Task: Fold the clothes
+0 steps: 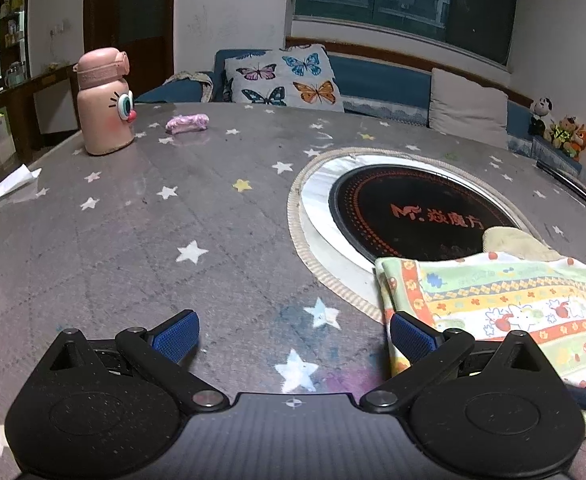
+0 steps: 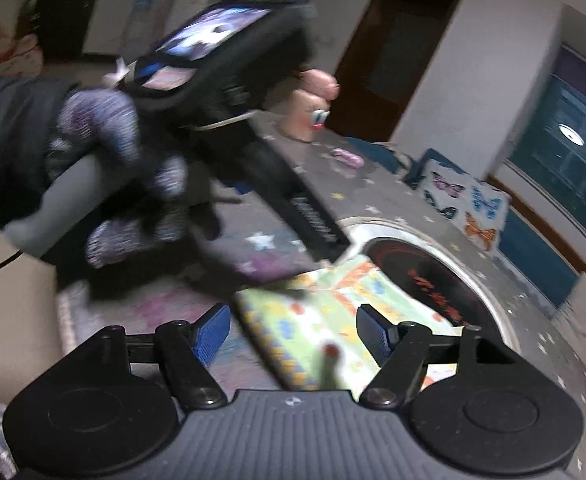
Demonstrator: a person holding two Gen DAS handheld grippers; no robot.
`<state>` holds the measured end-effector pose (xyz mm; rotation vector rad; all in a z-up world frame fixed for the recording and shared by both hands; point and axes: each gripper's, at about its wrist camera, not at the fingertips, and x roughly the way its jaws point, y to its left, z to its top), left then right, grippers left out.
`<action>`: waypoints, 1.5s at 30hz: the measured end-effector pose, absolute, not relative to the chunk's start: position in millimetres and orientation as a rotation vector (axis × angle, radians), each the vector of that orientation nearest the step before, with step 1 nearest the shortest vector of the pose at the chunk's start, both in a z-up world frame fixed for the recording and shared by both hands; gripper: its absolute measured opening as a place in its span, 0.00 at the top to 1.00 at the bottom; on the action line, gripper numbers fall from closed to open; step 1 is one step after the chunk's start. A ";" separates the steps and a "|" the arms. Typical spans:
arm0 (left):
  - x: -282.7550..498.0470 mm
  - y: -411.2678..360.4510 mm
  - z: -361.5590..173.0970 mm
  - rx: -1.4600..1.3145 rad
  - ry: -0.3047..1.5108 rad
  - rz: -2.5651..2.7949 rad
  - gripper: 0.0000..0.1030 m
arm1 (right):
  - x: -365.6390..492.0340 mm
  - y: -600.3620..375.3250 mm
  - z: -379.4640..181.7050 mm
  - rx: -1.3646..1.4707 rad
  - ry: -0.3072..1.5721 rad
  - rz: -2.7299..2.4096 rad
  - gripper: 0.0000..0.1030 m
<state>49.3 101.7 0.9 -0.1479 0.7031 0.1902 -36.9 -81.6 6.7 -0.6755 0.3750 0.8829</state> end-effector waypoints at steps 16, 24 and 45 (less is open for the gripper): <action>48.8 105.1 10.2 -0.325 0.754 0.082 0.00 | -25.0 -85.5 8.3 -0.611 0.438 0.902 0.92; 53.5 100.2 16.7 -0.523 0.791 -0.053 0.00 | -15.0 -108.7 32.9 -0.476 0.436 0.887 0.94; 68.7 81.2 -2.2 -0.651 0.848 -0.184 0.81 | 1.3 -156.5 45.1 -0.287 0.486 0.872 0.92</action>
